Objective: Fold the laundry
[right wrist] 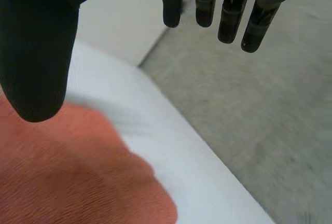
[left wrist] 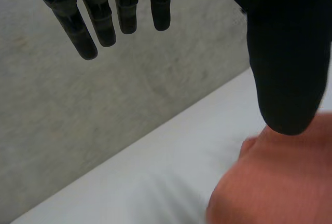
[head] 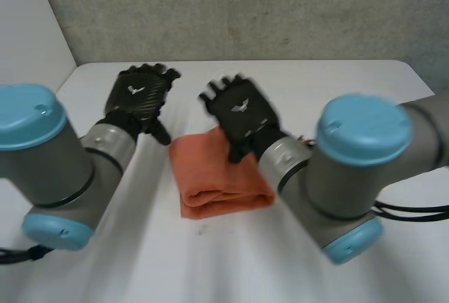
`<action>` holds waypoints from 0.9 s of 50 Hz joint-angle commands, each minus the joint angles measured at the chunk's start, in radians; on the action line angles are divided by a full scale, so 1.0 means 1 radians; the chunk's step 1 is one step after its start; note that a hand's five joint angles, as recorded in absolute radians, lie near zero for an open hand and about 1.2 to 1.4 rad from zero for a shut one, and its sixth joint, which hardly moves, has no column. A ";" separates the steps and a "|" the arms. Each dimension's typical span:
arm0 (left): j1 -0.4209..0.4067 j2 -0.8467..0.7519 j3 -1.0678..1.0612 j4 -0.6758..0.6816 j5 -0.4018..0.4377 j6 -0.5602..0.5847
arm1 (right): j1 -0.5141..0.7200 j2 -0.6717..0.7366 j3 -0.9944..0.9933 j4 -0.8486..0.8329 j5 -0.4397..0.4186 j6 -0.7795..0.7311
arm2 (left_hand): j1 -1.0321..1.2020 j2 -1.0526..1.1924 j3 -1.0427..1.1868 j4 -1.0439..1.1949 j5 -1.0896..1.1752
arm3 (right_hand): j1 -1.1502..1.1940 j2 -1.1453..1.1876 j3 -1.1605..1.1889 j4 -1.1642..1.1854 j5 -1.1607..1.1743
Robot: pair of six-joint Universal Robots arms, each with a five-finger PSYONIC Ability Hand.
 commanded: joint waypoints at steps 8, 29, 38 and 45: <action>-0.066 -0.252 0.171 -0.228 -0.018 -0.146 | -0.130 0.176 -0.125 0.236 -0.113 0.258 | -0.026 -0.012 -0.022 -0.008 -0.002 | -0.031 -0.044 -0.035 -0.057 -0.065; -0.057 -0.088 0.135 -0.254 -0.114 -0.136 | -0.175 0.136 -0.293 0.400 -0.095 0.315 | -0.058 -0.044 -0.054 -0.041 -0.035 | -0.031 -0.044 -0.035 -0.057 -0.065; 0.014 0.133 0.249 -0.326 -0.072 -0.134 | -0.301 -0.166 -0.190 0.262 0.072 0.405 | -0.055 -0.041 -0.051 -0.038 -0.032 | -0.031 -0.044 -0.035 -0.057 -0.065; 0.124 0.248 0.319 -0.521 0.033 -0.137 | -0.399 -0.294 -0.135 0.242 0.108 0.324 | -0.070 -0.056 -0.066 -0.052 -0.046 | -0.031 -0.044 -0.035 -0.057 -0.065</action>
